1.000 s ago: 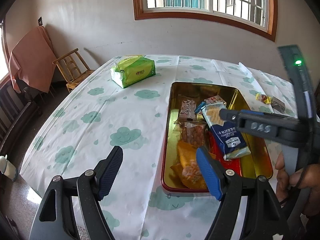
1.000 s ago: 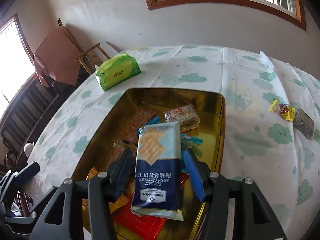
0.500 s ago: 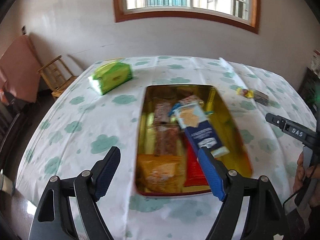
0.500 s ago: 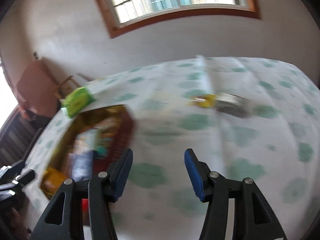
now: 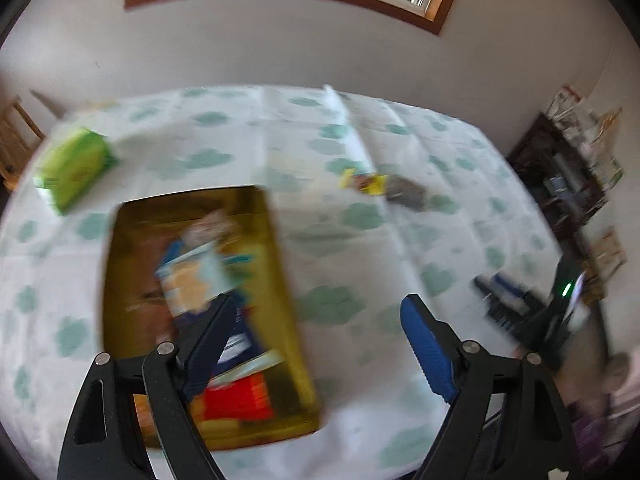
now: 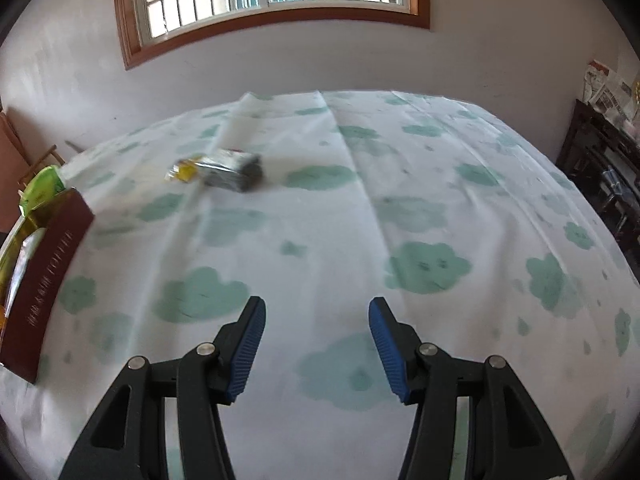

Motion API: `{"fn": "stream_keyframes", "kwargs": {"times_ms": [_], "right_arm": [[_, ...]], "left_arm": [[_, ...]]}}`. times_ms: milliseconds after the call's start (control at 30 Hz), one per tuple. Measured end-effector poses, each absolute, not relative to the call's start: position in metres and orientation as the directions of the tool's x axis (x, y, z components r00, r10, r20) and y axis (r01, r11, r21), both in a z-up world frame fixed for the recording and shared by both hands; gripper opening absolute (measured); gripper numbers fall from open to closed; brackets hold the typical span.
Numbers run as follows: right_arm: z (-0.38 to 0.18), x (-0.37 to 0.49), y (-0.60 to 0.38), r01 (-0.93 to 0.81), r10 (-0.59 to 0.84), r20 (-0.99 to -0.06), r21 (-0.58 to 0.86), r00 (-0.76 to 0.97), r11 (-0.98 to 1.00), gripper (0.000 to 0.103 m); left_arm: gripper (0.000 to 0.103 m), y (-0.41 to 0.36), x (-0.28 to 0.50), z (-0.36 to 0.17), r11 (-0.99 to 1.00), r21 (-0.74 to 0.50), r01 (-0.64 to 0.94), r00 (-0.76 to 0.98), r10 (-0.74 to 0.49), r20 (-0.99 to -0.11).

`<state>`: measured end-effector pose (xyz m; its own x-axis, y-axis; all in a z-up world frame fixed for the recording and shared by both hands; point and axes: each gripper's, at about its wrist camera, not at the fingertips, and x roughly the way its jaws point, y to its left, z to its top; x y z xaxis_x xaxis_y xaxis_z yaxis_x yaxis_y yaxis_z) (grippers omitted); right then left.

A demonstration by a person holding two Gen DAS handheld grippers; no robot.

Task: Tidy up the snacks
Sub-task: 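Move both tools to the yellow candy and grey packet, grasp the yellow candy with the left gripper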

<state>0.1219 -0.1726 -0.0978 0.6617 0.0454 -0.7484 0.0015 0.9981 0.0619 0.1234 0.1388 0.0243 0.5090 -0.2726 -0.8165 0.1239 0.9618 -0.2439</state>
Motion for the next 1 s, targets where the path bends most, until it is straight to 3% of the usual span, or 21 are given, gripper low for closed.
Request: {"fn": "stream_keyframes", "kwargs": {"times_ms": [233, 433, 1000], "right_arm": [[-0.101, 0.124, -0.186, -0.002, 0.106, -0.749, 0.138, 0.654, 0.990, 0.054], [-0.102, 0.124, -0.195, -0.006, 0.175, -0.735, 0.226, 0.655, 0.974, 0.054], [-0.104, 0.121, -0.212, -0.058, 0.340, -0.671, 0.405, 0.660, 0.912, 0.054]], "left_arm": [[0.077, 0.078, 0.221, 0.020, 0.917, -0.389, 0.087, 0.401, -0.390, -0.829], [0.042, 0.052, 0.293, -0.030, 0.850, -0.512, -0.128, 0.265, -0.468, -0.843], [0.041, 0.055, 0.351, -0.091, 0.799, -0.430, -0.420, 0.240, -0.359, -0.902]]}}
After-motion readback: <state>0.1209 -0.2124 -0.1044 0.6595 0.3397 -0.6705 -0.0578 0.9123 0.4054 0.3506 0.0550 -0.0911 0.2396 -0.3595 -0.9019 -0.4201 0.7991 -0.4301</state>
